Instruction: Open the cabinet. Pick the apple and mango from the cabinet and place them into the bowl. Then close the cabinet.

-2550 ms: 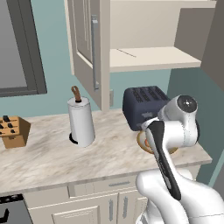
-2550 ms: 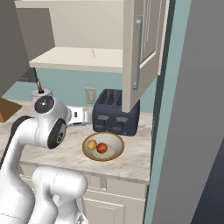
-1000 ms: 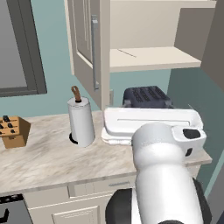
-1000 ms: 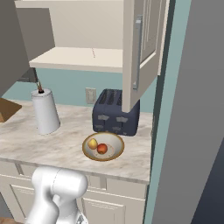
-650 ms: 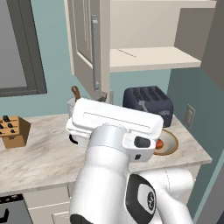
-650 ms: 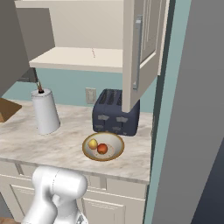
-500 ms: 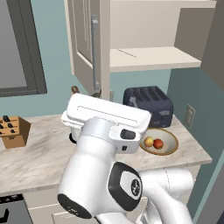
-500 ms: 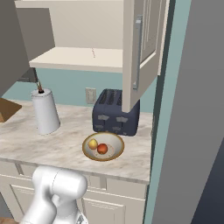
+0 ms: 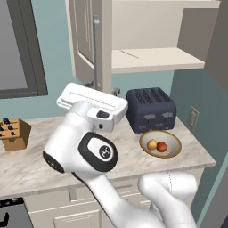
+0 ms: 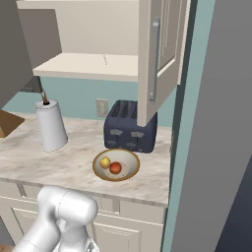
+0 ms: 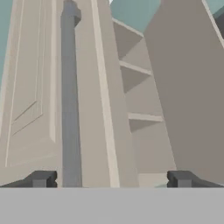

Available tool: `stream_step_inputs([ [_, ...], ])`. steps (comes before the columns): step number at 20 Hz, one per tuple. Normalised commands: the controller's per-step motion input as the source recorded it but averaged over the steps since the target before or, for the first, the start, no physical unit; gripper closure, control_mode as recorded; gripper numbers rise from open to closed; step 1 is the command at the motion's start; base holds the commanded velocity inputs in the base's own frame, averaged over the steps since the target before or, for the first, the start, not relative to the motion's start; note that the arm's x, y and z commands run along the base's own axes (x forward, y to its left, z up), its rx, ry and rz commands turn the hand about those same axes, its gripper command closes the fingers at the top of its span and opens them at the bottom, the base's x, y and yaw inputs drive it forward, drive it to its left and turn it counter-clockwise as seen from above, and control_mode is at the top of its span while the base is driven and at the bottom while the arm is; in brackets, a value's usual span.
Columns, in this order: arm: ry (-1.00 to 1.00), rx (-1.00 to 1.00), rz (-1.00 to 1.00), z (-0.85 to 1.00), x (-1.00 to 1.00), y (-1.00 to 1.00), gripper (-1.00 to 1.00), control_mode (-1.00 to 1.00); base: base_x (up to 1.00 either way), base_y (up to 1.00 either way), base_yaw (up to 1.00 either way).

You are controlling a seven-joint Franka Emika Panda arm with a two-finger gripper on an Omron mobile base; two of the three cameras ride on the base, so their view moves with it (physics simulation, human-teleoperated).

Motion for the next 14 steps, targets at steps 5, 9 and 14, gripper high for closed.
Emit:
stream_step_inputs([
  [5, 0.08, 0.01, -0.09, -0.02, 0.95, -0.24, -1.0, -1.0, 0.0, 0.0, 0.0],
  [9, 0.04, 0.02, -0.12, -0.07, 0.62, -0.7, -1.0, -1.0, 0.0, 0.0, 0.0],
  [14, 0.0, 0.01, -0.12, -0.41, 0.77, -1.0, -1.0, -1.0, 0.0, 0.0, 0.0],
])
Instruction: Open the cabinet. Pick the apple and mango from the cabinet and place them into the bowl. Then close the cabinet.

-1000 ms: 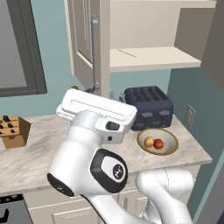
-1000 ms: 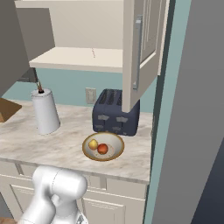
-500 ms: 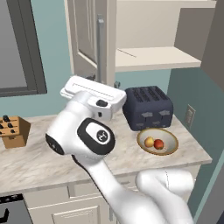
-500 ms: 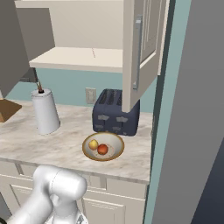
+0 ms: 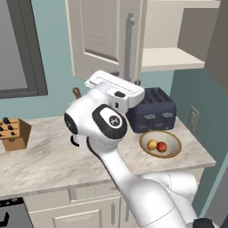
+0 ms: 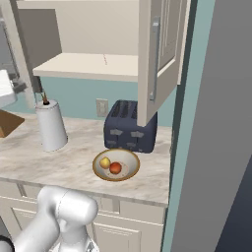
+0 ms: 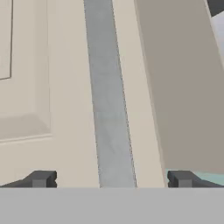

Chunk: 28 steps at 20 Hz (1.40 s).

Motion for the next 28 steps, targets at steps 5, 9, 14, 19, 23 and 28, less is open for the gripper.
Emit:
stream_step_inputs([
  [5, 0.0, 0.0, -0.07, -0.53, 1.0, -1.0, -1.0, -1.0, 0.0, 0.0, 0.0],
  [9, 0.0, 0.02, 0.0, -0.26, 1.0, -0.99, -1.0, -1.0, 0.0, 0.0, 0.0],
  [14, 0.02, 0.07, 0.0, -0.14, 1.0, -0.88, -1.0, -1.0, 0.0, 0.0, 0.0],
  [19, 0.06, 0.01, 0.0, -0.28, 1.0, -0.56, -1.0, -1.0, 0.0, 0.0, 0.0],
  [23, 0.02, 0.0, 0.0, -0.27, 1.0, -0.43, -1.0, -1.0, 0.0, 0.0, 0.0],
  [28, 0.02, 0.07, 0.03, -0.02, 0.0, -0.17, -1.0, -1.0, 0.0, 0.0, 0.0],
])
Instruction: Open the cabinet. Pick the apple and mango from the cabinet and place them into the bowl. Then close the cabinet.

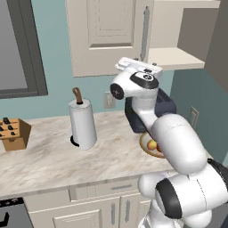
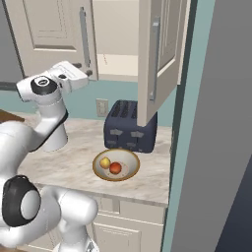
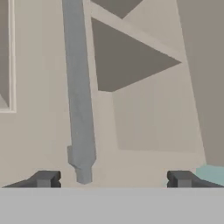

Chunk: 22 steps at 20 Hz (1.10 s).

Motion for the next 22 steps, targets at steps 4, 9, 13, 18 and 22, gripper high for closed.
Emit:
stream_step_inputs([
  [4, 0.0, 0.09, 0.04, 0.17, -1.0, 0.18, -1.0, -1.0, 0.0, 0.0, 0.0],
  [9, 0.04, 0.11, 0.0, 0.07, -1.0, 0.23, -1.0, -1.0, 0.0, 0.0, 0.0],
  [13, -0.01, 0.07, 0.0, 0.42, -1.0, -0.05, -1.0, -1.0, 0.0, 0.0, 0.0],
  [18, -0.25, 0.11, -0.02, 0.77, -1.0, -0.44, -1.0, -1.0, 0.0, 0.0, 0.0],
  [22, -0.03, 0.0, 0.0, 0.17, -1.0, -0.53, -1.0, -1.0, 0.0, 0.0, 0.0],
])
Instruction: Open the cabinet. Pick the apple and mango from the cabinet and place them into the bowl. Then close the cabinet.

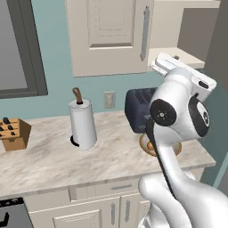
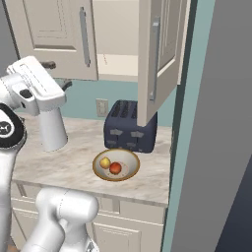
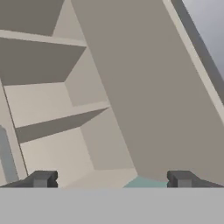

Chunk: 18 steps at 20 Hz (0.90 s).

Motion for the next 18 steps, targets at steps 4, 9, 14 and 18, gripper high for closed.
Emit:
stream_step_inputs([
  [4, 0.17, -0.03, 0.0, 0.0, -1.0, -0.47, -1.0, -1.0, 0.0, 0.0, 0.0],
  [9, 0.35, -0.07, 0.0, 0.0, -1.0, -0.39, -1.0, -1.0, 0.0, 0.0, 0.0],
  [14, 0.33, -0.04, 0.0, 0.0, -0.67, -0.38, -1.0, -1.0, 0.0, 0.0, 0.0],
  [18, 0.17, 0.01, 0.01, 0.0, -0.25, -0.47, -1.0, -1.0, 0.0, 0.0, 0.0],
])
